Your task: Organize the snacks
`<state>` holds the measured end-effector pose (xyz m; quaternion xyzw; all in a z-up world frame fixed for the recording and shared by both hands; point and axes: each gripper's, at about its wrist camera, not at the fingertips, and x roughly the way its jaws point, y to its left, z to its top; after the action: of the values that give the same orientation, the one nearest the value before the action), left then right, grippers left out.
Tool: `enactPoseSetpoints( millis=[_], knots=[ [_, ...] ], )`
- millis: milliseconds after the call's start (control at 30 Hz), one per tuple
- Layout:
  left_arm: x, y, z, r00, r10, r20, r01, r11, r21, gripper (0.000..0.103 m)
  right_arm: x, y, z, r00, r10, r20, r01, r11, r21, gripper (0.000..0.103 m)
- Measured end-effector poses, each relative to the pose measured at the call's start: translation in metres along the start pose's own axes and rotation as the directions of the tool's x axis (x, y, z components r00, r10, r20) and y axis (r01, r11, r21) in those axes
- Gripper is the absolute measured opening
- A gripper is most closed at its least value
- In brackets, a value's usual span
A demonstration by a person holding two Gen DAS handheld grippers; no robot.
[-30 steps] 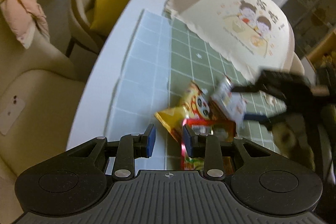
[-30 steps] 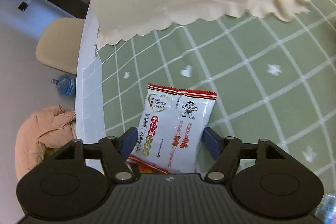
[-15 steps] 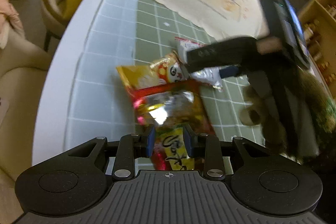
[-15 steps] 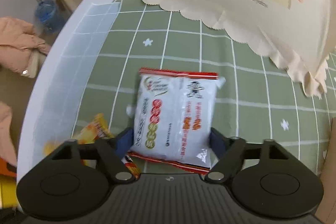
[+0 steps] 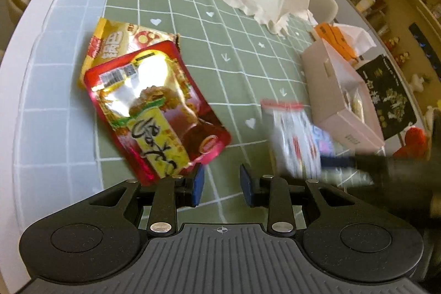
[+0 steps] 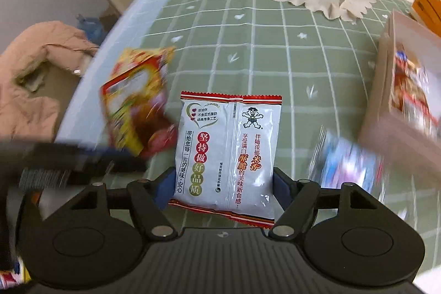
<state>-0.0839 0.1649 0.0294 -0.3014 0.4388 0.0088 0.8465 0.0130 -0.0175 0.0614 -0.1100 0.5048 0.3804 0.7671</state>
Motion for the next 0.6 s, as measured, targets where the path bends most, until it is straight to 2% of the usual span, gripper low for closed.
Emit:
enactPoseSetpoints(
  millis=[100, 267, 300, 400, 433, 500, 600],
  knots=[
    [0.001, -0.011, 0.0, 1.0, 0.014, 0.003, -0.014, 1.0, 0.003, 0.033, -0.013, 0.003, -0.024, 0.997, 0.042, 0.071, -0.043, 0.999, 0.003, 0.074],
    [-0.004, -0.027, 0.001, 0.998, 0.049, 0.034, -0.049, 0.999, 0.005, 0.033, -0.029, -0.003, -0.047, 0.987, -0.081, 0.137, 0.086, 0.996, -0.032, 0.074],
    [-0.004, -0.028, 0.0, 0.998, 0.054, 0.035, -0.054, 0.999, 0.005, 0.032, -0.032, -0.009, -0.05, 0.987, -0.081, 0.14, 0.085, 0.996, -0.021, 0.074],
    [-0.003, -0.033, -0.005, 0.998, 0.054, 0.017, -0.054, 0.999, 0.004, 0.032, -0.041, -0.031, -0.054, 0.989, -0.011, 0.145, 0.002, 0.998, 0.058, 0.074],
    [-0.002, -0.035, -0.007, 0.999, 0.051, 0.01, -0.051, 0.999, 0.007, 0.032, -0.044, -0.037, -0.056, 0.986, -0.019, 0.163, 0.006, 0.997, 0.078, 0.074],
    [0.0, -0.041, -0.013, 0.999, 0.041, -0.008, -0.041, 0.999, 0.021, 0.032, -0.049, -0.049, -0.056, 0.97, -0.104, 0.218, 0.08, 0.99, 0.116, 0.074],
    [0.005, -0.054, -0.026, 0.998, 0.013, -0.058, -0.01, 0.998, 0.058, 0.032, -0.048, -0.067, -0.052, 0.929, -0.237, 0.285, 0.191, 0.965, 0.18, 0.078]
  ],
)
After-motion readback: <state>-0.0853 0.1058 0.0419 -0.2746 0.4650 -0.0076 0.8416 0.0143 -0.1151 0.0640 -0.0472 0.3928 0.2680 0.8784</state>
